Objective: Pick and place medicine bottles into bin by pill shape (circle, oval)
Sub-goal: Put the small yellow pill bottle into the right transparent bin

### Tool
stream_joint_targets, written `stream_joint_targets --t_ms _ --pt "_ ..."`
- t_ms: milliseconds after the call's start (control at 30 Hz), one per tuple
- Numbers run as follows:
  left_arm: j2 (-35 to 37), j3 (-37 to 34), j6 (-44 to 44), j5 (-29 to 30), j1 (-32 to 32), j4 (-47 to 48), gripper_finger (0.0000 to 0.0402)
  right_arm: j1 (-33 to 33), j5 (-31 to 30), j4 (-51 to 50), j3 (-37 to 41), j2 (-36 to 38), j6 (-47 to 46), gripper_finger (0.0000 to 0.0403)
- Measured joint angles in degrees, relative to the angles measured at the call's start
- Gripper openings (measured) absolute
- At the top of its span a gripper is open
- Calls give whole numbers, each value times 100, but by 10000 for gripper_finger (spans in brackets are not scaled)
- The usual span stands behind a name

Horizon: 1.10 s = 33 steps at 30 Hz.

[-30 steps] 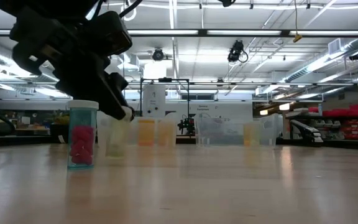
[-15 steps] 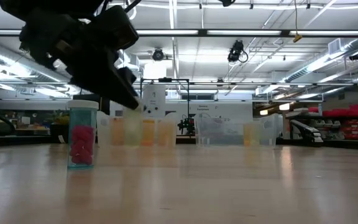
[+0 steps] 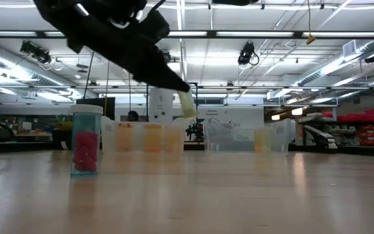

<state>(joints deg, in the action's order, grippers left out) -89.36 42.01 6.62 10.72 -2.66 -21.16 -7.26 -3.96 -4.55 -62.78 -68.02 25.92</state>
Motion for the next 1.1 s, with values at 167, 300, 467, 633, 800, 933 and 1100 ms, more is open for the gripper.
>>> stream_joint_targets --t_ms 167,300,467,633,800,933,1100 --pt "0 389 57 -32 508 -13 131 -114 -135 -92 -47 419 72 244" --pt "-51 725 87 -122 773 -36 138 -228 -132 -289 -55 851 68 244" --pt "-337 1284 310 -162 923 80 145 -369 -94 -538 -55 1224 67 244" --pt "-901 2041 589 -166 958 292 134 -501 -73 -764 -55 1352 67 244" --pt "-1580 2906 664 -173 1061 764 136 -591 -68 -1111 -55 1368 53 244" --pt "-2046 3446 727 -160 1259 1191 144 -623 26 -1240 -55 1367 32 244" --pt "-2480 3912 665 -237 1535 1488 134 -663 144 -1264 -55 1368 10 244"
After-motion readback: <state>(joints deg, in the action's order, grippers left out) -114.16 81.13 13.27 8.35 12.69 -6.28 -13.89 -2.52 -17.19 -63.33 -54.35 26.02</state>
